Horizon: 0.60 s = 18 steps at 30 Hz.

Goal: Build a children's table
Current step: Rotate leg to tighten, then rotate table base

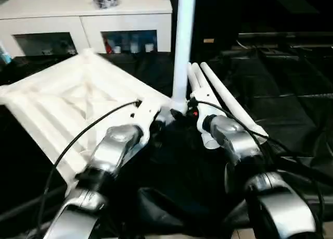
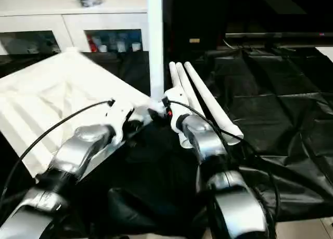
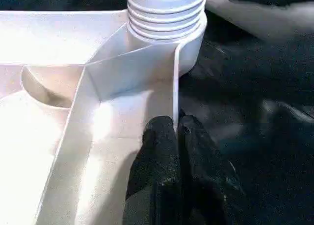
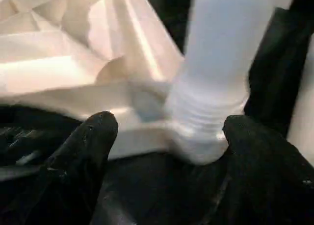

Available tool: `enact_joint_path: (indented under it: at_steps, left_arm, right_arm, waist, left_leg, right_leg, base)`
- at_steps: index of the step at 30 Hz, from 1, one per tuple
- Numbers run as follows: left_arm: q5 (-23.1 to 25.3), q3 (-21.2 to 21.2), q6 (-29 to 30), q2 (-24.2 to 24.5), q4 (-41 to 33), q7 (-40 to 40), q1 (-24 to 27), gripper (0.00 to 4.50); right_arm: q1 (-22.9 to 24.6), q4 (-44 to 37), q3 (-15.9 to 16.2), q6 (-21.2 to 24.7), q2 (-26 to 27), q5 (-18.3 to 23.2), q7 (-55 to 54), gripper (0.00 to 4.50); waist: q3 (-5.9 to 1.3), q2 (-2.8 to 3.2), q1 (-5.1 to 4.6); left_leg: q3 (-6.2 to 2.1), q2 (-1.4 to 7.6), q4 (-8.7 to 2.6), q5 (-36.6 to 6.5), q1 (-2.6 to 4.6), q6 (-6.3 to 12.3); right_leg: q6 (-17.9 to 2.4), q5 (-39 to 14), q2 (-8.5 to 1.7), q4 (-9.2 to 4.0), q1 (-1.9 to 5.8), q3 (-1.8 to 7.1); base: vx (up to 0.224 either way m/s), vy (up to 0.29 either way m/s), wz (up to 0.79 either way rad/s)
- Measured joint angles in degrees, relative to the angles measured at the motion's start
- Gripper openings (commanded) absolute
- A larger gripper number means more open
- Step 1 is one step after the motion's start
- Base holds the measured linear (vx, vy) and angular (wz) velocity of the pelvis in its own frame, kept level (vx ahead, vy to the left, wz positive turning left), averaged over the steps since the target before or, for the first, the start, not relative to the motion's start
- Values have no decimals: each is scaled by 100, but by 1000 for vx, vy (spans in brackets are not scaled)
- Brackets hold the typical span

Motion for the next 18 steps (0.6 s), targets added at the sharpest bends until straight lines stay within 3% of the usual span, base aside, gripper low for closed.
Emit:
enact_joint_path:
  at_steps: [3,5,7,12,18]
  left_arm:
    - [-36,103,-155,-48,183,97,-96,0]
    - [-86,125,-206,-33,178,76,-90,45]
    - [-216,225,-209,22,-68,72,2,56]
    - [-190,473,48,694,-1053,84,93,99]
    - [-129,1024,538,1525,-1788,182,259,99]
  right_arm:
    - [106,-158,31,159,36,-10,-133,387]
    - [111,-220,38,217,52,-60,-232,389]
    - [110,-379,61,302,93,-89,-320,389]
    - [116,-449,137,450,193,-89,-340,389]
    - [124,-551,506,649,239,-284,-338,389]
  waist:
    - [3,5,-11]
    - [4,6,-7]
    - [7,3,-10]
    - [7,5,-4]
    - [10,3,6]
  left_leg:
    - [1,0,0,5,-10,18]
    - [0,0,0,6,-28,19]
    - [-2,4,3,7,-43,20]
    - [-4,9,4,-1,-41,4]
    - [-4,8,9,-1,-44,2]
  right_leg:
    - [0,0,0,-5,-8,0]
    - [0,0,0,-4,-25,-2]
    - [-1,0,1,2,-38,-5]
    - [-1,0,3,4,-37,-11]
    - [-1,0,2,5,-37,-10]
  base:
    - [0,0,0]
    - [0,0,0]
    - [0,0,0]
    - [0,0,0]
    - [0,0,0]
